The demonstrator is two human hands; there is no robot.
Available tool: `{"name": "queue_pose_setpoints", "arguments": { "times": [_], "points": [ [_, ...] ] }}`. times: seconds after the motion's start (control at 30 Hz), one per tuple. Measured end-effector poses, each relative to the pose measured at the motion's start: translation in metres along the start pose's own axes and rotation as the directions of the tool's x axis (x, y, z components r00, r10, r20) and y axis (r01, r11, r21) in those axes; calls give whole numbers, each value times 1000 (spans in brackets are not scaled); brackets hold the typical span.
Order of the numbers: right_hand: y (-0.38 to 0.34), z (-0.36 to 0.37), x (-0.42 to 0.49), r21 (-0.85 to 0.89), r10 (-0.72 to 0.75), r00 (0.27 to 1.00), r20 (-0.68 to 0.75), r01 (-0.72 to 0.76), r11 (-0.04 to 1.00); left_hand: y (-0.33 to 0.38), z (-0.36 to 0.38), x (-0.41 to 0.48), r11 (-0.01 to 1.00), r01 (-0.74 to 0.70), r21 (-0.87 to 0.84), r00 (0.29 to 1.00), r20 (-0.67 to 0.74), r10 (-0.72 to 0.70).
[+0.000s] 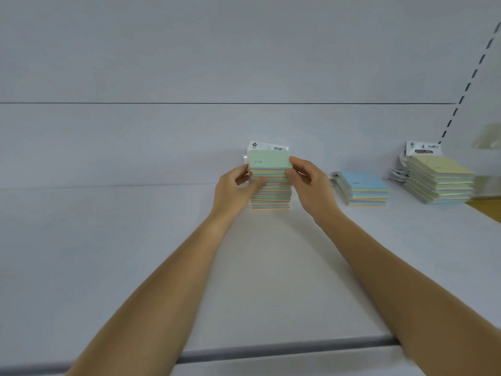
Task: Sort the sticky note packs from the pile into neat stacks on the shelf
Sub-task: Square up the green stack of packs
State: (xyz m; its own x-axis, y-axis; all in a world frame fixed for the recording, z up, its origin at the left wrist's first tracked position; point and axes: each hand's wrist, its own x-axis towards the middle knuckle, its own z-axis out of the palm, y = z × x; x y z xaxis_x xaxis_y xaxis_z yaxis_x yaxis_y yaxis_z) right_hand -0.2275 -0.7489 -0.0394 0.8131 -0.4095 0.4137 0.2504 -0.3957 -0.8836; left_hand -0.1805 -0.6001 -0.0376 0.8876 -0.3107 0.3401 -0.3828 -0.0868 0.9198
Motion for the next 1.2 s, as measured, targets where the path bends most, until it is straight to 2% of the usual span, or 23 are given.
{"name": "queue_pose_setpoints", "arguments": {
  "times": [0.13, 0.23, 0.33, 0.5, 0.57, 0.63, 0.73, 0.9, 1.07, 1.2],
  "points": [
    [0, -2, 2, 7, 27, 1000, 7, -27, 1000, -3, -1, -1, 997, -52, 65, 998, -19, 54],
    [1, -5, 1, -13, 34, 996, 79, -33, 999, -5, -1, -2, 992, -66, 103, 998, -10, 68],
    [3, -5, -2, -99, 24, 989, 144, -10, 995, -7, -1, -1, 991, -58, 122, 998, 12, 57],
    [3, -5, -1, -68, 39, 989, 142, -29, 997, -5, -2, 1, 997, -23, 77, 1000, -6, 24],
    [6, -5, -2, -65, 99, 979, 176, -89, 994, -7, -4, 2, 997, 21, 80, 1000, 16, -23],
    [11, -5, -3, -144, 179, 961, 211, -151, 978, -11, -6, 2, 987, 95, 126, 992, 74, -105],
    [15, -7, -4, -314, 160, 958, 239, -79, 946, -17, -4, 0, 967, 99, 234, 982, 132, -132],
    [12, -9, -4, -298, 147, 961, 236, -73, 952, -17, -2, -1, 947, 29, 320, 993, 96, -63],
    [10, -12, -6, -219, 162, 961, 224, -112, 969, -16, -2, -3, 949, 26, 316, 995, 80, -54],
    [10, -12, -6, -256, 165, 968, 188, -114, 960, -14, -6, -4, 966, 41, 254, 997, 57, -57]
  ]
}}
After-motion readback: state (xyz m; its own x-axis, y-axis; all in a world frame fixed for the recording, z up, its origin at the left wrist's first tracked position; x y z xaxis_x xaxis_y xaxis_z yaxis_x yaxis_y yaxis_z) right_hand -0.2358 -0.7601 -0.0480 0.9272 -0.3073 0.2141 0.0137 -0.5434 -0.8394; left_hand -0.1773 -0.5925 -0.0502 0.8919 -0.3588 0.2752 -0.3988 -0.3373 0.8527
